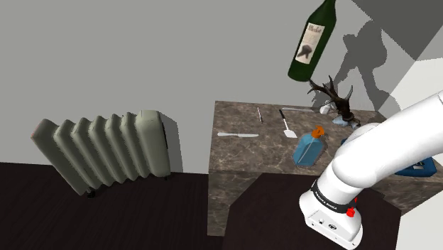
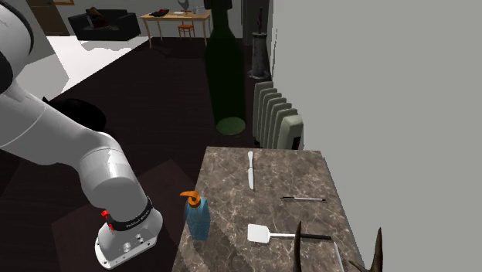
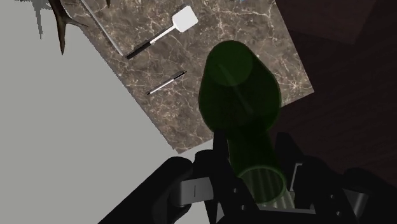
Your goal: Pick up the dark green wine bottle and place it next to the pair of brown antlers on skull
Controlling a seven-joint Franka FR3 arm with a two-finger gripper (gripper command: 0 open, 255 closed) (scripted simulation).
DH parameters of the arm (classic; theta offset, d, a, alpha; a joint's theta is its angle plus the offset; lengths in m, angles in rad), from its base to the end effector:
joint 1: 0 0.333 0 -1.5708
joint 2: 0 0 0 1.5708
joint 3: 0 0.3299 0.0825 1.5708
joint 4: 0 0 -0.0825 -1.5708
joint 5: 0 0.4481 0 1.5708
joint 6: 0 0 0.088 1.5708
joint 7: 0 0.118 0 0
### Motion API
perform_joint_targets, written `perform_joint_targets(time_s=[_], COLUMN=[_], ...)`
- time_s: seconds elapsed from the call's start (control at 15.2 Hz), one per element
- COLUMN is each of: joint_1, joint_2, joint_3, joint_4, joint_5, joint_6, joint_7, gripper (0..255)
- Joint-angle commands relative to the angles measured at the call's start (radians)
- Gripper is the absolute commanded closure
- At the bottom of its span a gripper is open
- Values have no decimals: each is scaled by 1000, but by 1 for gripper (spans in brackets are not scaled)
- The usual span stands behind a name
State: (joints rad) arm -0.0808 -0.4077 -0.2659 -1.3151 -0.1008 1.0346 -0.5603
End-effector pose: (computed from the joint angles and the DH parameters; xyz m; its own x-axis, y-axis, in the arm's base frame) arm 0.3140 -0.1839 0.8951 0.9793 0.1724 0.1061 0.1692 -0.9848 0.0382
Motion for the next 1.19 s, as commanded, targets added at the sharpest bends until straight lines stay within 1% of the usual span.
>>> perform_joint_targets(time_s=[0.0,0.33,0.66,0.92,1.12], joint_1=[-9,-24,-30,-24,-9], joint_2=[-26,-47,-37,-2,45], joint_3=[-34,-135,-256,-380,-497], joint_4=[-15,1,53,123,192], joint_5=[-18,-63,-102,-121,-118], joint_6=[-7,-29,-50,-66,-77], joint_7=[-52,-188,-337,-471,-580], gripper=[255,255,255,255,255])
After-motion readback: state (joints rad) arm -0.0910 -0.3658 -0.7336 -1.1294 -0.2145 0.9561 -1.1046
